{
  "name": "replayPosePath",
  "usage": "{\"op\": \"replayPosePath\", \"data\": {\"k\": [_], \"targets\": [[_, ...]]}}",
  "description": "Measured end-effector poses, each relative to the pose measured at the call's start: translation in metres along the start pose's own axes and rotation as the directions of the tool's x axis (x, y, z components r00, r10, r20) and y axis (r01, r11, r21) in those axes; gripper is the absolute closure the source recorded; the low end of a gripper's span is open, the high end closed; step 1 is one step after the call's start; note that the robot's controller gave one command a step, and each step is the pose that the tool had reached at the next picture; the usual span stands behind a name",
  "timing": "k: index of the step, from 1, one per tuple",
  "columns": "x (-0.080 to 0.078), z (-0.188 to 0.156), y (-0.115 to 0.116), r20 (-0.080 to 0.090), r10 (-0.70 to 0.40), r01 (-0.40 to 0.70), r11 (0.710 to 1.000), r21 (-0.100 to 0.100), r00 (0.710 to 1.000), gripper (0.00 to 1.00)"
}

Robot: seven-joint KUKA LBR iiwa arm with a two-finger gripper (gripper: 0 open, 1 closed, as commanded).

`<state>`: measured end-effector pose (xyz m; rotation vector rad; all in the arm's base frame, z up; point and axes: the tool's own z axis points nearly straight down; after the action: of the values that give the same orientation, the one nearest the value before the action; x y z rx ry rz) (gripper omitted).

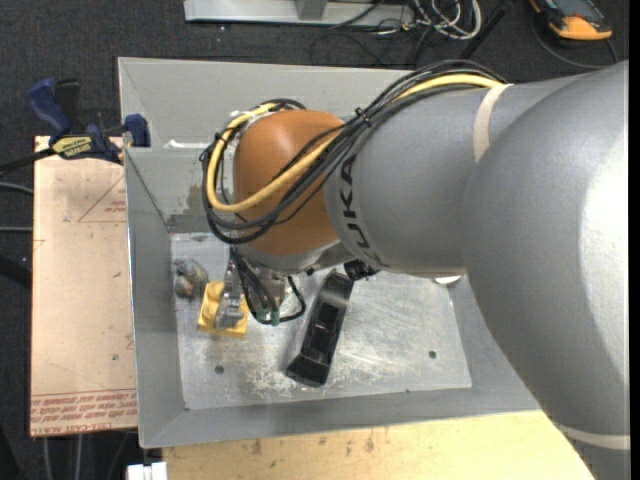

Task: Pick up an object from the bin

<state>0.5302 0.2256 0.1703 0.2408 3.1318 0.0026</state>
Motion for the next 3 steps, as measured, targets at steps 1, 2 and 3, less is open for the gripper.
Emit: {"op": "replayPosePath", "data": {"k": [1, 2, 3], "targets": [[-0.0058, 0.0111, 0.0032, -0.001, -0.043, 0.043, 0.999, 0.002, 0.999, 1.0], [-0.0005, 0.0059, 0.0056, 0.0, -0.018, 0.018, 1.0, 0.001, 1.0, 1.0], [-0.0065, 0.0093, 0.0034, 0.001, -0.038, 0.038, 0.999, 0.0, 0.999, 1.0]]}}
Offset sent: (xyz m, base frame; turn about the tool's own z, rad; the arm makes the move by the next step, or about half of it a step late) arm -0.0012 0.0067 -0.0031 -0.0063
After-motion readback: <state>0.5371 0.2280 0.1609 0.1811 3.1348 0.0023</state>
